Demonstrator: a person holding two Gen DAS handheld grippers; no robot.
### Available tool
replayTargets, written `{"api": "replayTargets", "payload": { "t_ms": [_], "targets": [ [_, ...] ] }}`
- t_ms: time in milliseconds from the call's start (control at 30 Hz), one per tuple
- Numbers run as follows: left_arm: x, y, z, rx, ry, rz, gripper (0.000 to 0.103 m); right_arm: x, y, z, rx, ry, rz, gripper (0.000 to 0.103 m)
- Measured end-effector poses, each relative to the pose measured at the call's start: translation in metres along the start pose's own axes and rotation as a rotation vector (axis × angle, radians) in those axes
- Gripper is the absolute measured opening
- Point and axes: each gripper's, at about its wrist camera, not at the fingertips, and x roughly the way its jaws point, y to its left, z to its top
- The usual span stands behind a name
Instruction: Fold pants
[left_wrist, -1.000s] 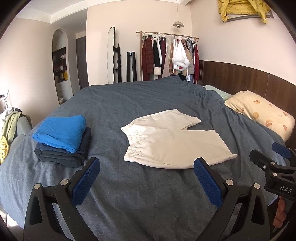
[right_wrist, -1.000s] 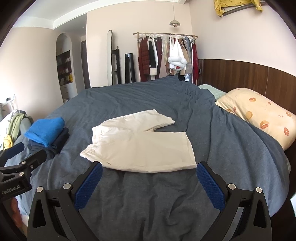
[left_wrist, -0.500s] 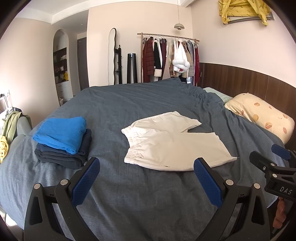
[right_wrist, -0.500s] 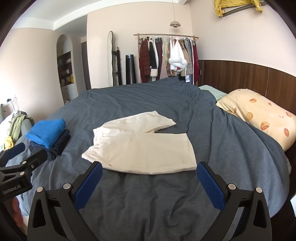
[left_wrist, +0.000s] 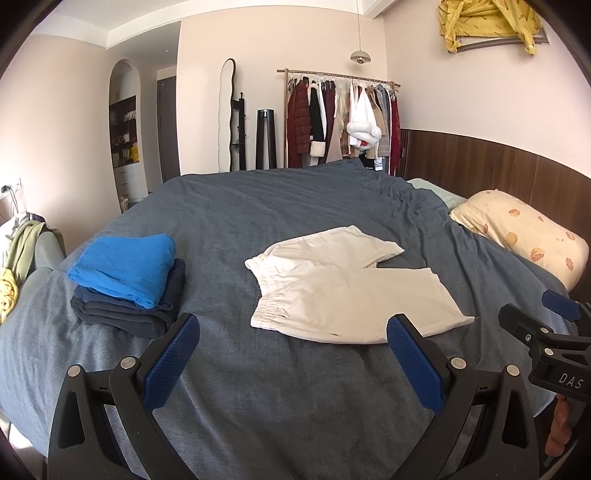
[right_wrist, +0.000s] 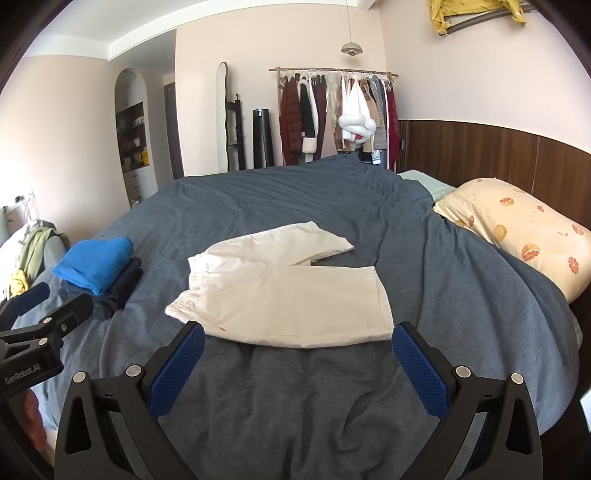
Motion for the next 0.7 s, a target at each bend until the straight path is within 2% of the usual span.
{"api": "replayTargets", "payload": {
  "t_ms": [433,700],
  "targets": [
    [0.006,0.007,-0.011,-0.014,0.024,0.007,0.103,0.005,0.006,-0.005,-0.013,0.018,-0.002,0.102],
    [0.033,0.006,-0.023,0.031,0.061,0.041,0.103,0.030,0.012,-0.010,-0.063,0.048,-0.028,0.102]
  ]
}}
